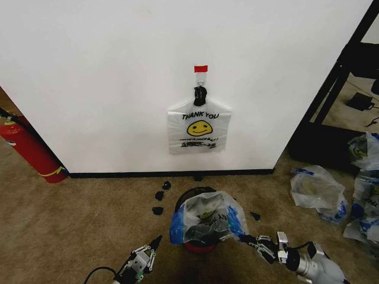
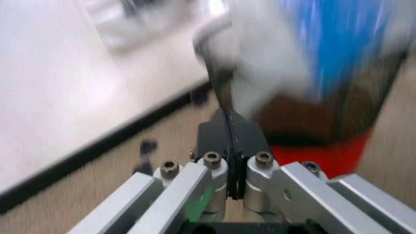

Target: Pick up the garbage bag from the wall and place it over the trash bin.

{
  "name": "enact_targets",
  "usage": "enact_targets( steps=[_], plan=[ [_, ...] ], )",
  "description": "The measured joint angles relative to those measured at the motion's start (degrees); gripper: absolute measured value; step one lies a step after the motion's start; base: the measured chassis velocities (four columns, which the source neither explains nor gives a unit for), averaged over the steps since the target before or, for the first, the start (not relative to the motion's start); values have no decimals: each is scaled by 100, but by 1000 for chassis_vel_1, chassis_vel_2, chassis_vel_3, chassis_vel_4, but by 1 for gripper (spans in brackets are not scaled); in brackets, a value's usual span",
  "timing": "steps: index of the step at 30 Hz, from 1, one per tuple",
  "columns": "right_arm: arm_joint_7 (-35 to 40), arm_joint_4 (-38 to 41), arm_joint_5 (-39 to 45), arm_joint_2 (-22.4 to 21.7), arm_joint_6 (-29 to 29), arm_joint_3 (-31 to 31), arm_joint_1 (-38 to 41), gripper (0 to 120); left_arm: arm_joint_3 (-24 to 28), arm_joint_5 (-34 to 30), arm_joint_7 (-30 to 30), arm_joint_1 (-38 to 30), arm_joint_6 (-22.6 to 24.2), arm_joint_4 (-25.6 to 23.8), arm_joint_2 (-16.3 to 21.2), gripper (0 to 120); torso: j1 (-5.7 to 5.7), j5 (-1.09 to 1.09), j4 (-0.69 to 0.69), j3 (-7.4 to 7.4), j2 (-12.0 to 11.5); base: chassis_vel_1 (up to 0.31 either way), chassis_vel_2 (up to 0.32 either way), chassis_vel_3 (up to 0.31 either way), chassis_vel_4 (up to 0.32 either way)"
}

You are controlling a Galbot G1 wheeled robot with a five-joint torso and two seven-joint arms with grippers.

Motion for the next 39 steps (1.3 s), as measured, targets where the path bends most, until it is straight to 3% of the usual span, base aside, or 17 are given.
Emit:
enact_targets(
  steps=[3,4,8,10,12,21,26,29,39],
  plan=[
    [-88,15,-68,8,0,55,-51,0,-70,-388,54,80,-92,-316,49,4,0,0,0,0,0,0,0,0,0],
    [-131,15,-85,7,4,85,-77,0,-131,-532,185,90,-151,-397,112,14,0,-2,-2,0,0,0,0,0,0],
    [-145,77,-85,56,8,118,-87,0,-193,-535,593,277,-419,-233,354,32,0,-3,0,0,0,0,0,0,0],
    [-147,85,-84,72,9,125,-86,0,-208,-532,672,316,-472,-215,385,33,0,-3,1,0,0,0,0,0,0],
    [-158,100,-80,126,13,140,-85,0,-235,-498,853,446,-591,-194,476,45,0,0,1,0,0,0,0,0,0],
    [-199,172,-114,156,23,123,-113,0,-40,-703,839,461,-443,-342,474,77,0,-2,-1,0,0,0,0,0,0],
    [-207,192,-143,146,23,105,-94,0,138,-827,503,381,-180,-464,353,93,0,-1,0,0,0,0,0,0,0],
    [-213,201,-184,132,23,94,-83,0,303,-1139,139,278,257,-636,186,104,0,-2,-1,0,0,0,0,0,0],
    [-231,202,-284,174,23,67,-34,0,900,-1919,-925,205,1048,-1068,-49,114,0,-1,0,0,0,0,0,0,0]
  ],
)
